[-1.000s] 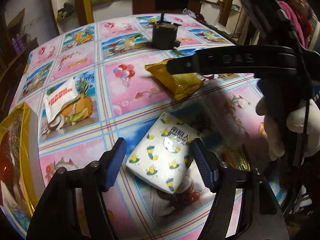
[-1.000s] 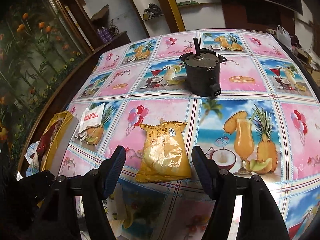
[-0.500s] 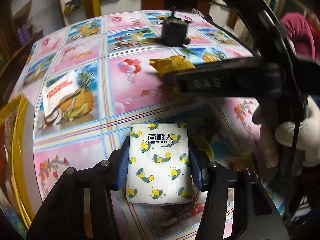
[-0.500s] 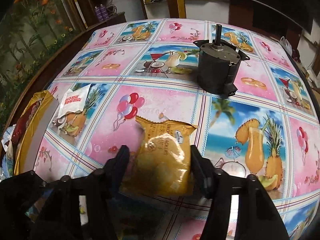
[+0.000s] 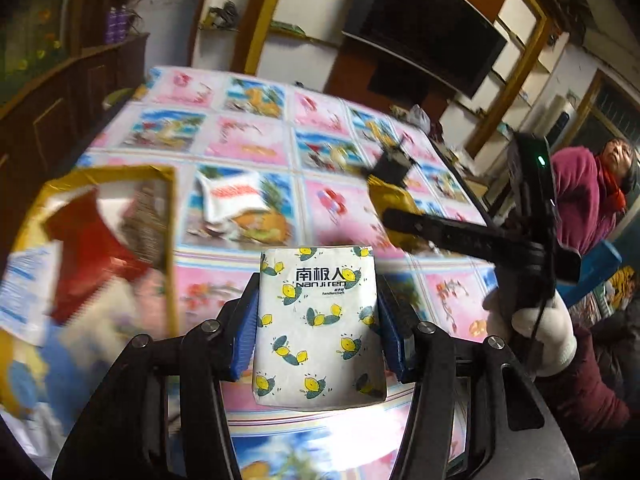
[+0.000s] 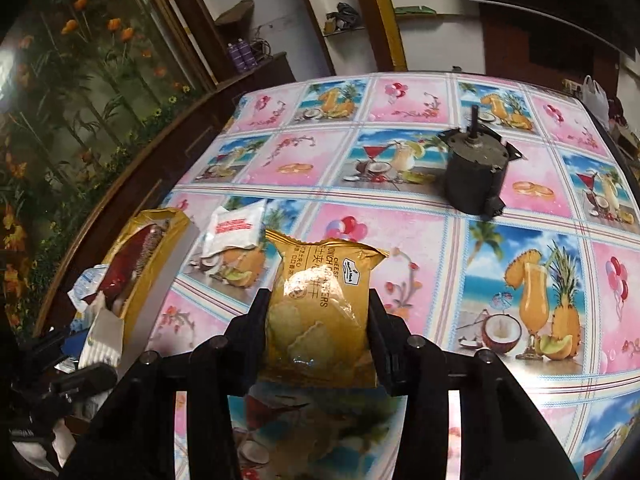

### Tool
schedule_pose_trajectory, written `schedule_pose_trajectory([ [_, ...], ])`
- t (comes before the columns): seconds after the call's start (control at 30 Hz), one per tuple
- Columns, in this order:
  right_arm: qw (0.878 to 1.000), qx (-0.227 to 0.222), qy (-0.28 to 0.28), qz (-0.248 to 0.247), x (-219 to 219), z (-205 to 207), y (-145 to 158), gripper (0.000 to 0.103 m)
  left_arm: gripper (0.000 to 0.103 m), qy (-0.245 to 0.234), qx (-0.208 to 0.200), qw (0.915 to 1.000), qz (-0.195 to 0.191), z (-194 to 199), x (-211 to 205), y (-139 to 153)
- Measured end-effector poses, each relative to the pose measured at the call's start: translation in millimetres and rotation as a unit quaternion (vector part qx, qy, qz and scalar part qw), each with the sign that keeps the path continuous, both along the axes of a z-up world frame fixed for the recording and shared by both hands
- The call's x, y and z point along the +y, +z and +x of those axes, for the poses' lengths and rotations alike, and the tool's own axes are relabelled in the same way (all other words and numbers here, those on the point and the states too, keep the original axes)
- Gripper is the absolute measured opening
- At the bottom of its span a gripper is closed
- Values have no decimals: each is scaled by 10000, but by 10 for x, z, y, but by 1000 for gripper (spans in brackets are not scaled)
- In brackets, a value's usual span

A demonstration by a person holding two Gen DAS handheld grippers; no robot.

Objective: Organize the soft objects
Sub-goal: 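Carry tissue pack and cracker bag into the box and open both tools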

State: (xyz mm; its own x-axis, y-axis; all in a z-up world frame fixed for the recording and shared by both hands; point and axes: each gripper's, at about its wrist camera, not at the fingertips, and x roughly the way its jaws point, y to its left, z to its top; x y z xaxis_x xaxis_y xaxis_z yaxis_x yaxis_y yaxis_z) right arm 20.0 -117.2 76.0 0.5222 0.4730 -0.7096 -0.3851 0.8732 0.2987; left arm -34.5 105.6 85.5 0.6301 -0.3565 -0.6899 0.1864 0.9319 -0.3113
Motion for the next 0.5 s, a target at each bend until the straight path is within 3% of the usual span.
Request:
schedule_pose_trajectory([
  [0.2,9978,-116,623,209,549,-208,262,45,52,828,-31,9965,127,-4,808,260],
  [0.5,9912,33,1321,116,1599,-158,307,45,52,1777,370,9828,328,397,1655,-4],
])
